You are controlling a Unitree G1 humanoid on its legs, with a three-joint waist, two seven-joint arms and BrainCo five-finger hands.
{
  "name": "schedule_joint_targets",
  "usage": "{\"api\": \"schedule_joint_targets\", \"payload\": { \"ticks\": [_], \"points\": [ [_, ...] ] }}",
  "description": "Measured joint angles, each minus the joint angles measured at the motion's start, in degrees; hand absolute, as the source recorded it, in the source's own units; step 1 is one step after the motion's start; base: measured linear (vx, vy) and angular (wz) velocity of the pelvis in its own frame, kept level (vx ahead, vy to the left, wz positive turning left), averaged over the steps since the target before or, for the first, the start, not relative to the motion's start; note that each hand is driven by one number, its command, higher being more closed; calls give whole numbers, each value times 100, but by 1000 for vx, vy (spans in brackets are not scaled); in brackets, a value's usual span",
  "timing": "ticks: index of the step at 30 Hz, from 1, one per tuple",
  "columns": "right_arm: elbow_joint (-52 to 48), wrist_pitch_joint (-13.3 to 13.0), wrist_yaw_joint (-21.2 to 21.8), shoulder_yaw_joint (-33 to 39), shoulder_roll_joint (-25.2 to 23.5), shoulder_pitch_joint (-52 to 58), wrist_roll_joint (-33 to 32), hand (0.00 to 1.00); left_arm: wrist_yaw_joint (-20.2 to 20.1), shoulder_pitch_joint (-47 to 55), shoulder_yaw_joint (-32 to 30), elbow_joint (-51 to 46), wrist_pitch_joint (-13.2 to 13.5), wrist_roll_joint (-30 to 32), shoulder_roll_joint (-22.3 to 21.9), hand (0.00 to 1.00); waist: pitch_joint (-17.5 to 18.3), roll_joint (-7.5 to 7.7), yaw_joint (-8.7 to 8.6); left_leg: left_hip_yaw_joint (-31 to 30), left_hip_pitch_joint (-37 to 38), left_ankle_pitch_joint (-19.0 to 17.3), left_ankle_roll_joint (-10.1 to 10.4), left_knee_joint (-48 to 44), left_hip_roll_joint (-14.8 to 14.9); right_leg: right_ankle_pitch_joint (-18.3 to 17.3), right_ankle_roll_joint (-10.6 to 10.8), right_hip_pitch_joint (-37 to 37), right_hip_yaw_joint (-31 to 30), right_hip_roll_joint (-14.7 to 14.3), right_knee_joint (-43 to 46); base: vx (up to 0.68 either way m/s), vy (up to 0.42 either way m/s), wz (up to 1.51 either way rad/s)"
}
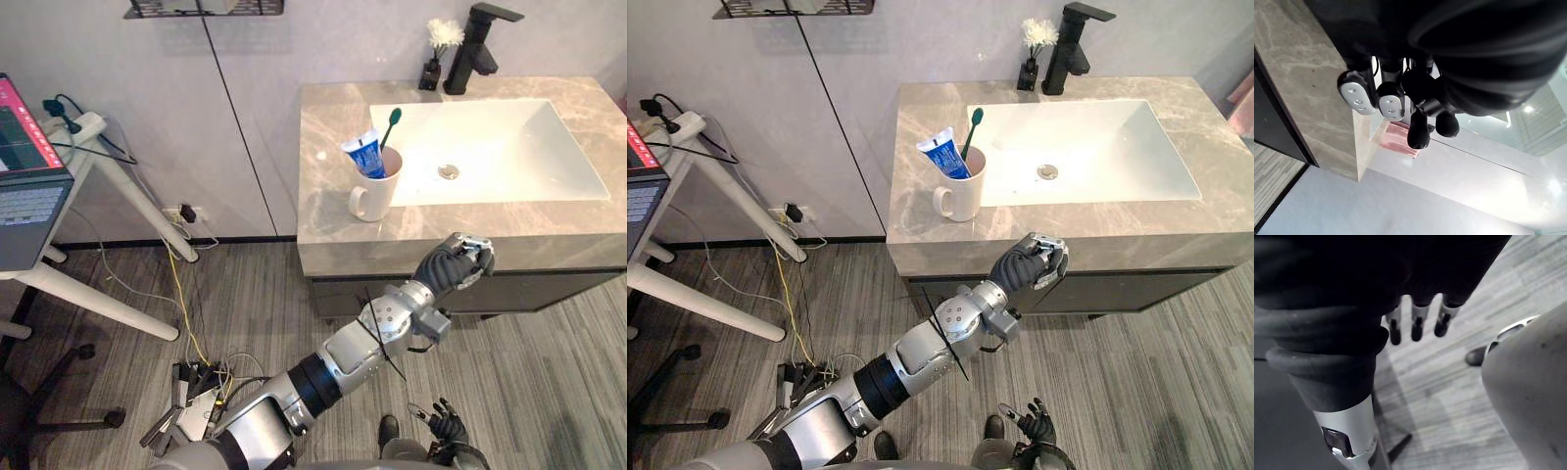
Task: Organize washtable
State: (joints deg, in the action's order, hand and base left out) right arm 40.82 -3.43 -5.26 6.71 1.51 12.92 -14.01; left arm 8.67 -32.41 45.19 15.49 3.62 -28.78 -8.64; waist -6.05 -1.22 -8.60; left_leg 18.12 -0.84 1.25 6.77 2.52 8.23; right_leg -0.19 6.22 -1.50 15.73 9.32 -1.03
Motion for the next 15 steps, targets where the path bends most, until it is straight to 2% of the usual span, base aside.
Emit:
{"api": "schedule_joint_targets", "payload": {
  "ticks": [6, 11, 15],
  "points": [
    [-228, 1, -1, -102, 19, 31, 12, 0, 291, -487, -190, 270, -2, 90, 101, 100, -168, -29, -44, 216, 67, -1, 0, 64, -26, 20, 27, -89, -197, 14, -3, 10, 1, -17],
    [-411, 4, -2, -215, 19, 48, 20, 0, 514, -832, -671, 260, 61, 107, 127, 100, -226, -38, -184, 277, 44, -1, 0, 96, -38, 22, 31, -186, -264, 14, -15, 16, -10, -10],
    [-480, 4, 2, -227, 20, 49, 65, 0, 531, -986, -767, 260, 73, 105, 135, 100, -262, -72, -200, 297, 44, -2, 0, 94, -39, 22, 31, -193, -305, 14, -29, 18, -8, -2]
  ]
}}
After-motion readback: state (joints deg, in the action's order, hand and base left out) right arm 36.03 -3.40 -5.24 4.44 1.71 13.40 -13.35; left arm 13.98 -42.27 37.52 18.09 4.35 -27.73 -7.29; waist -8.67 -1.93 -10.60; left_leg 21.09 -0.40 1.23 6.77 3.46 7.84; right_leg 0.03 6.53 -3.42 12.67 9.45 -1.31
